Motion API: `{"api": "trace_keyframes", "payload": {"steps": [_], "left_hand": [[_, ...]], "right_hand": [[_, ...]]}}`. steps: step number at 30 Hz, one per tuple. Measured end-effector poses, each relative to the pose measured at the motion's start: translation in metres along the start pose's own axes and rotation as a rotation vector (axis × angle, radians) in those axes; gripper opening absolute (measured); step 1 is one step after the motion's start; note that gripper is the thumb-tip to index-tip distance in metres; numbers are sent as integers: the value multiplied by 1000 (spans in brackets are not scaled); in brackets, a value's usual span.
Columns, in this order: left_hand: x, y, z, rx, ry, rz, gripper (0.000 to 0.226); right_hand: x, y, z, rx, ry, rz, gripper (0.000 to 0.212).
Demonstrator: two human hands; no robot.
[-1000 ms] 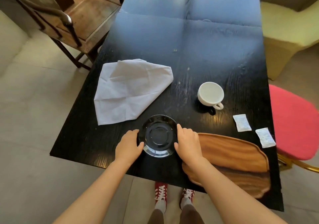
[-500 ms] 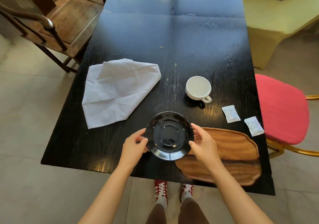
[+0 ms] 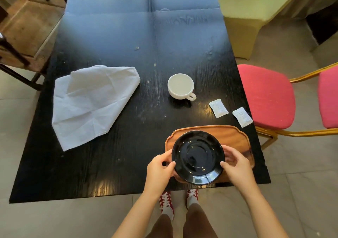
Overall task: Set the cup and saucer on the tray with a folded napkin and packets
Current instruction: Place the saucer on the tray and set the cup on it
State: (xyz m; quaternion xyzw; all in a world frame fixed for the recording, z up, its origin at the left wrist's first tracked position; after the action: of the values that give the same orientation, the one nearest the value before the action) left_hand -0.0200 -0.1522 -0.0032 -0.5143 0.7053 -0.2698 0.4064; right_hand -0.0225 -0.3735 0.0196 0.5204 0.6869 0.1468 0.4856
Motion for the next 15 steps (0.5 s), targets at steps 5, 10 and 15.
{"api": "trace_keyframes", "payload": {"steps": [5, 10, 15], "left_hand": [[3, 8, 3, -4, -34, 15, 45], [-2, 10, 4, 13, -57, 25, 46], [-8, 13, 9, 24, -58, 36, 46]], "right_hand": [[8, -6, 7, 22, 40, -2, 46], [14, -3, 10, -2, 64, -9, 46], [19, 1, 12, -18, 97, -29, 45]]}}
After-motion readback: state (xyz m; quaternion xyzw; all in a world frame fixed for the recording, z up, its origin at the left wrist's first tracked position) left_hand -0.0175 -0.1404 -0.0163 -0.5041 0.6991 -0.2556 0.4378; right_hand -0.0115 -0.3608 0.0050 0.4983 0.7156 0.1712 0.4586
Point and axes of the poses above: each hand's wrist, its own z-axis towards the middle knuckle, its own x-axis out of the palm, y = z × x, the point moved 1 cm from there along z, towards the middle knuckle, and after that the axes turned 1 degree about -z, right-handed, at the moved point
